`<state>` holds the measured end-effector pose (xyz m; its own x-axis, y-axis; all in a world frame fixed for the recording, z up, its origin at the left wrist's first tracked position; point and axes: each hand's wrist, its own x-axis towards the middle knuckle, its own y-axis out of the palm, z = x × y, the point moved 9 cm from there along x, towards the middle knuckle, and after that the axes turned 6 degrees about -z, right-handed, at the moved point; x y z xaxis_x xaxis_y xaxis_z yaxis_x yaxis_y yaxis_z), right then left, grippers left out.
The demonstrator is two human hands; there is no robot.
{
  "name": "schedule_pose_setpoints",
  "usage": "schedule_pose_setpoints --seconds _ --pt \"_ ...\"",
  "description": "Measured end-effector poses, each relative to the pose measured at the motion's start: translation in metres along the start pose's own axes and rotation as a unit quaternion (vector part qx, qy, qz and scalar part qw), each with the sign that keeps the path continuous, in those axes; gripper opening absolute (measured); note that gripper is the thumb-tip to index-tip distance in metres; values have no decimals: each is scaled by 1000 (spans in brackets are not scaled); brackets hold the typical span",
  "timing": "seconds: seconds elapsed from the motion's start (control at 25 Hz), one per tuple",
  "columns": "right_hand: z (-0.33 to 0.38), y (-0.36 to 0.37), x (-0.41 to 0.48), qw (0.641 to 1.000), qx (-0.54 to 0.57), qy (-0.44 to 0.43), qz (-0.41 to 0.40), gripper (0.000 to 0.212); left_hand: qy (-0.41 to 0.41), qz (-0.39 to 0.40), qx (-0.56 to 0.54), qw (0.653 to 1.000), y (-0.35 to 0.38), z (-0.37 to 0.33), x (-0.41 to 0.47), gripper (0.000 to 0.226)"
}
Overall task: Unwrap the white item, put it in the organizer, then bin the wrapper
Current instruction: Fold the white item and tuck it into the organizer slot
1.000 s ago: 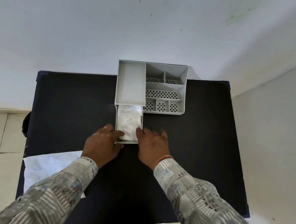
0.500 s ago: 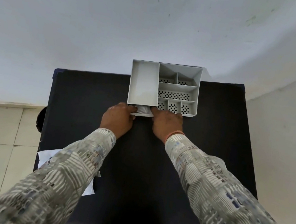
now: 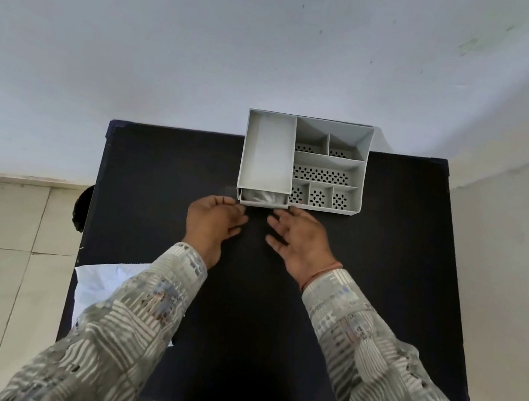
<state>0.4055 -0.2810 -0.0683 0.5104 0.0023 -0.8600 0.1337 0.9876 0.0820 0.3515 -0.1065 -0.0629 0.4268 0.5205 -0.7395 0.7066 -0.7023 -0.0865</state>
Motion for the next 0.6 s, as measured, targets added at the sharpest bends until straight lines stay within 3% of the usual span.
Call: schedule_pose_setpoints --seconds 0.12,0.24,0.44,0.6 --pt "15 13 7 997 77 14 12 62 -30 27 -51 998 12 -11 2 20" --pt "19 12 10 997 77 7 19 74 -37 47 -40 997 11 -11 6 19" --pt "2 2 -15 995 -77 -36 53 43 4 14 56 998 -41 5 0 14" --pt "-25 31 -52 965 -219 -72 124 28 79 -86 117 986 -131 21 -14 16"
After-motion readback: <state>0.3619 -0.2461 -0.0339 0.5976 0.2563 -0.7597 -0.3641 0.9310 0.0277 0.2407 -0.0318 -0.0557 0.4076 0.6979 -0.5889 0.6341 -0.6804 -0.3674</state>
